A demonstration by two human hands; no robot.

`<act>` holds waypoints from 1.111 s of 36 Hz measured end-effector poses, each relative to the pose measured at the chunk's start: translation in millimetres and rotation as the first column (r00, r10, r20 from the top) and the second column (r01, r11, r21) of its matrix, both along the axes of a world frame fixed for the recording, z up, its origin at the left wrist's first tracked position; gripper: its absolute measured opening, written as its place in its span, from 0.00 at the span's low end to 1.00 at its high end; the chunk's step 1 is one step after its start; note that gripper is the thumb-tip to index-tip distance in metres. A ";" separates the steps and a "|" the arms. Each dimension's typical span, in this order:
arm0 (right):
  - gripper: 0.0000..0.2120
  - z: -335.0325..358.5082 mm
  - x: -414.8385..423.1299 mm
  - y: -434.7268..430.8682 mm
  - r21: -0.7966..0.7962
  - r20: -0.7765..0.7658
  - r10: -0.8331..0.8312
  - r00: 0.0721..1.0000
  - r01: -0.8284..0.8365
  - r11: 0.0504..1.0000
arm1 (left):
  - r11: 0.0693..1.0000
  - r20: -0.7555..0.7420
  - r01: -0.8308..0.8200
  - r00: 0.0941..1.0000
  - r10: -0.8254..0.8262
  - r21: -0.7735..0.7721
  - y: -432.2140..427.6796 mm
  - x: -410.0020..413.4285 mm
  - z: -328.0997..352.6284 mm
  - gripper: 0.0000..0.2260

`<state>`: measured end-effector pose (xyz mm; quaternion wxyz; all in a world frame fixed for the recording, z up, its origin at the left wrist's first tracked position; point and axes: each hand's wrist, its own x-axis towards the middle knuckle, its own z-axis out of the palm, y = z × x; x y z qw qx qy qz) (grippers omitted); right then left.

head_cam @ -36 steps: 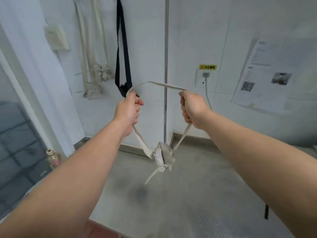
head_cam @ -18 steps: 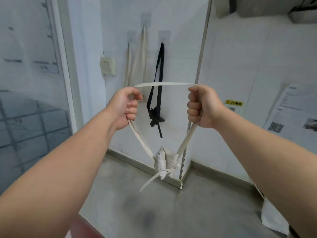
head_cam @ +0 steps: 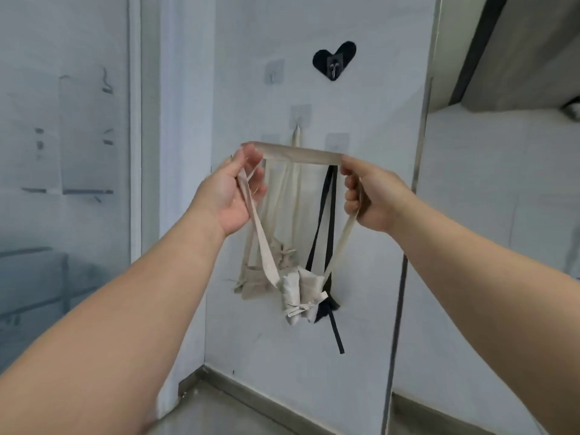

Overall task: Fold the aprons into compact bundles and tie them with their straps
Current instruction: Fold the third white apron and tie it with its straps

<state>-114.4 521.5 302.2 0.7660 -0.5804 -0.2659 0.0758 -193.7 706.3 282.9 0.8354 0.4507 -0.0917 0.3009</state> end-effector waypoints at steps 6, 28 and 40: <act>0.07 46.5 20.7 28.1 0.117 0.006 -0.112 0.994 0.110 0.987 | 0.989 0.081 0.022 0.996 -0.034 0.143 27.4 42.3 44.8 0.07; 0.31 159.4 120.0 73.2 -0.010 0.709 -0.534 0.460 0.765 0.644 | 0.774 0.288 -0.116 0.954 -0.089 0.623 62.6 202.6 179.4 0.07; 0.26 148.8 168.4 84.1 0.075 0.759 -0.553 0.343 0.798 0.598 | 0.697 0.395 -0.349 0.913 0.102 0.626 68.9 260.0 166.7 0.10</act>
